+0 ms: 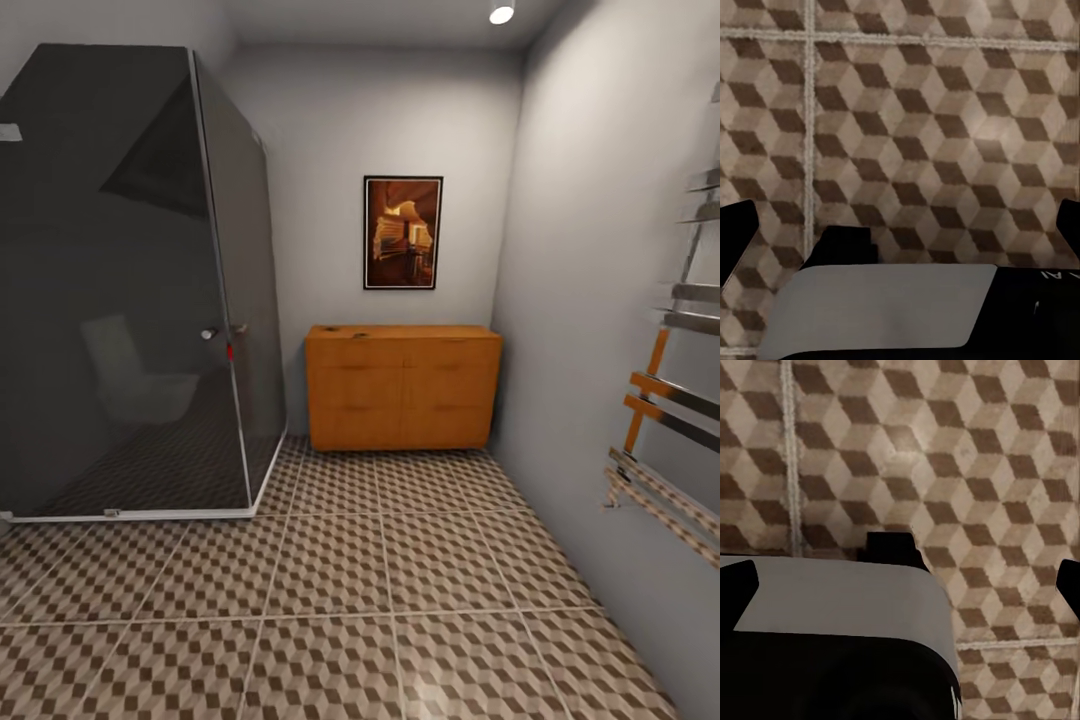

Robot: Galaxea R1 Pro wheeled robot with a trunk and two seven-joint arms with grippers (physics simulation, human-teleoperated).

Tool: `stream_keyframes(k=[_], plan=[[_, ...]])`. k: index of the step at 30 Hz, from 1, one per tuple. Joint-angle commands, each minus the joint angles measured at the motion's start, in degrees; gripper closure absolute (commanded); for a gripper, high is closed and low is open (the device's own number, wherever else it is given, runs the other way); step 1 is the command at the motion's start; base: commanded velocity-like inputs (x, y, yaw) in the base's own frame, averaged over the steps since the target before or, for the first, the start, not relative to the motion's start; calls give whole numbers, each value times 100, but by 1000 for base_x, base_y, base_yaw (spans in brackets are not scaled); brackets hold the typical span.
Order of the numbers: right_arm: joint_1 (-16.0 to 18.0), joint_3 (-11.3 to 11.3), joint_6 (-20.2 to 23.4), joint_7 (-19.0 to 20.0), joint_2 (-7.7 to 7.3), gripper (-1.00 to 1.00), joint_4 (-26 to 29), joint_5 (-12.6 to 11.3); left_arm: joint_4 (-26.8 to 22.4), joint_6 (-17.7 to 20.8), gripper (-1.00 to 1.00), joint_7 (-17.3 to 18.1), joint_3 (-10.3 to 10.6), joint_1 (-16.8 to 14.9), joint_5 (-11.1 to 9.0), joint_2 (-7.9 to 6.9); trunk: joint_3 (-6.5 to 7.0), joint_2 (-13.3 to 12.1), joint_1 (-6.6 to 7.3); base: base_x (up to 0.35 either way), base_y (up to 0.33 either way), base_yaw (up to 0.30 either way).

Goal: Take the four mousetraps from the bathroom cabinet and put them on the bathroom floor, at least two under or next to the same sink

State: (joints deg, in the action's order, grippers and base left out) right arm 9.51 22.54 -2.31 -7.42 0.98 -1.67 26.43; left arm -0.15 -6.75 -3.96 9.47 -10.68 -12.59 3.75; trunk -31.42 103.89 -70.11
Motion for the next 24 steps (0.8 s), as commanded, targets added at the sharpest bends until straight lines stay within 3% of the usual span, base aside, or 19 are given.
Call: stream_keyframes(k=[1,24], plan=[[7,48,-24,-31,-1,-100,-18,56,5,-19,-100,-17,49,-4,-50,2,-6,3,-3,323,0,0],[7,52,-41,-31,-1,-100,-18,56,6,-19,-100,-17,47,-4,-50,3,-6,3,-3,323,0,0]])
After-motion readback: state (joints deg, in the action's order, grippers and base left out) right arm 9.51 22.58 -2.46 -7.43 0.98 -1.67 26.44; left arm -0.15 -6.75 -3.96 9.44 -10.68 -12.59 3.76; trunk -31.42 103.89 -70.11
